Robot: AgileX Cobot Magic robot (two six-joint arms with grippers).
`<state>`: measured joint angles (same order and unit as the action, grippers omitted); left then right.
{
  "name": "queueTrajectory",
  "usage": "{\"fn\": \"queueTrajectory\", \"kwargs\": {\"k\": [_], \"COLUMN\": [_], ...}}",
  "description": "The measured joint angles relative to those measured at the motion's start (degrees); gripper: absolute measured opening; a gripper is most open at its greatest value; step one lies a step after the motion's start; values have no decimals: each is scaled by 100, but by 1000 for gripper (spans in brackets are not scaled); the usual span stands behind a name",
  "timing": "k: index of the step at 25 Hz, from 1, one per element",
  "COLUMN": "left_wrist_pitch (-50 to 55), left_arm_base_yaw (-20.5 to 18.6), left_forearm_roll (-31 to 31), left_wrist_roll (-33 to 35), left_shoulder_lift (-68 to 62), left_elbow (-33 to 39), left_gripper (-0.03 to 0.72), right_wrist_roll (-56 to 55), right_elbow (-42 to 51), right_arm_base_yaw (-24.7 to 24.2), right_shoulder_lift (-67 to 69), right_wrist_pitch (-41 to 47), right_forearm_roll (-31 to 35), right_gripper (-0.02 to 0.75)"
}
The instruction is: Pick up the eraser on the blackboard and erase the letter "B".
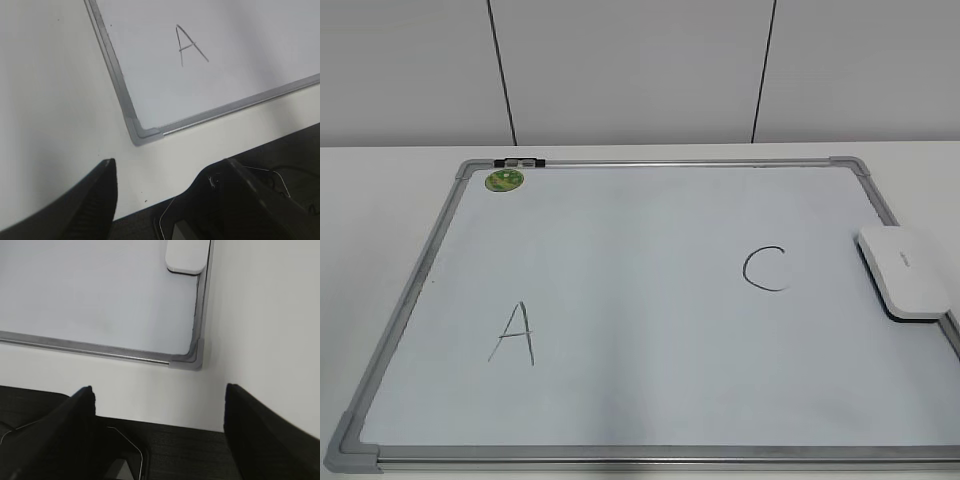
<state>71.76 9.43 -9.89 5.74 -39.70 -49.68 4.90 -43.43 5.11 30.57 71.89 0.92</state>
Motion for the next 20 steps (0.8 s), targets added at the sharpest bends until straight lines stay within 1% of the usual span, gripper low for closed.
{"fn": "queueTrajectory", "kwargs": {"k": [2,6,12,16,20], "left_wrist_pitch": [-11,-195,-726,-925,-938], "left_arm_base_yaw": [0,0,0,0,0], "left_forearm_roll": [178,442,538,538,538], "left_wrist_roll": [-134,-193,-210,-219,-219], "left_shoulder_lift": [293,774,1142,1191,1191], "left_elbow": [369,1125,1927,2024,2035], "left_gripper": [477,478,479,480,480], "right_wrist_roll": [-84,-263,-309,-318,-318], "right_elbow": [340,852,1345,1497,1549], "right_arm_base_yaw": [13,13,23,25,25], "right_shoulder_lift": [-312,-747,-1001,-1001,-1001], "right_wrist_pitch": [9,14,-255,-665,-680], "right_forearm_roll": [-92,-311,-346,-352,-352], "right_gripper": [593,592,593,592,592]}}
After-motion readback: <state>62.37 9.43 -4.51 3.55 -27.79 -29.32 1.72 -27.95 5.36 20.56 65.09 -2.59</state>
